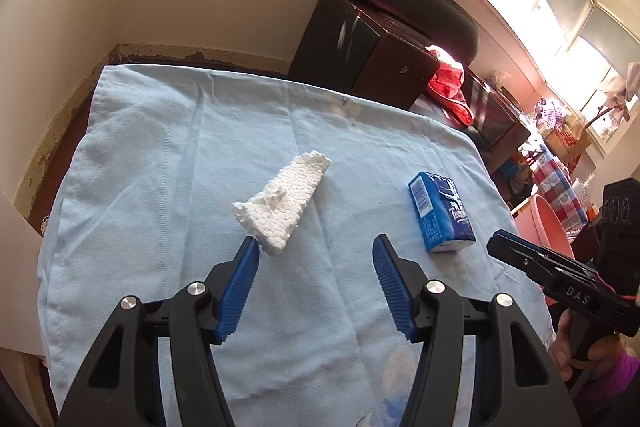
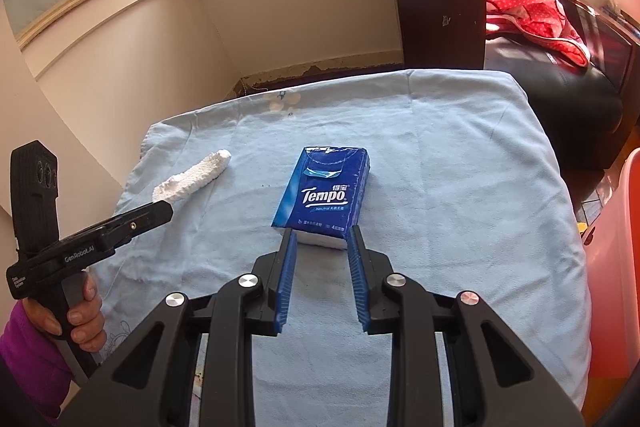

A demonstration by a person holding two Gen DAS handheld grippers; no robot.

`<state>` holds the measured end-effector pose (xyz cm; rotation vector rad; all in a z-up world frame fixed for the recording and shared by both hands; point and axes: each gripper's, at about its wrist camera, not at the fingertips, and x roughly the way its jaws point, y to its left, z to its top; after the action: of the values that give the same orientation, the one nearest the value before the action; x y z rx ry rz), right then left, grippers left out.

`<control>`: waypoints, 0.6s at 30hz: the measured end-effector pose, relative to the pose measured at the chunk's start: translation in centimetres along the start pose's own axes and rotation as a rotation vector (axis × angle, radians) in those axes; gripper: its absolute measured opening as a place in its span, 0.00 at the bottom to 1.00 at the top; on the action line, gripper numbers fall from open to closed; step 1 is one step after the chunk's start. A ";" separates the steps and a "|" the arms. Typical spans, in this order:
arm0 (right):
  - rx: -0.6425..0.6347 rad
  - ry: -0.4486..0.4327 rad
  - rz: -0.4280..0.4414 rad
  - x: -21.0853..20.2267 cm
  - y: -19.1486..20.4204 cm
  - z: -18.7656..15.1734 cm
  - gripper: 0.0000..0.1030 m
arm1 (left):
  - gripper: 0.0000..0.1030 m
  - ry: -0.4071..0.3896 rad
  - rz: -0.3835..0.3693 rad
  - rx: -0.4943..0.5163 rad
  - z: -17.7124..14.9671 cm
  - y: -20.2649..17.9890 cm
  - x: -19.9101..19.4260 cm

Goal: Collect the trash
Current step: 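Grasp the white foam strip with the left tool while the right grasps the blue Tempo pack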

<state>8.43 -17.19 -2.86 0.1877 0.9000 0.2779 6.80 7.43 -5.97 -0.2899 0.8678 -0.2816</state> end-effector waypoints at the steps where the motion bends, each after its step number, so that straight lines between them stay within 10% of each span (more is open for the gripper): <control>1: -0.002 0.000 0.000 0.0 0.1 0.0 0.26 | 0.56 -0.002 0.000 0.013 0.0 -0.2 -0.3; 18: 0.025 0.015 0.002 0.8 -0.2 0.2 0.26 | 0.56 0.042 0.191 0.176 0.7 -0.1 2.9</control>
<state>9.07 -17.10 -3.41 0.2100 0.9189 0.2705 9.11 6.36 -7.56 -0.0365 0.8993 -0.1853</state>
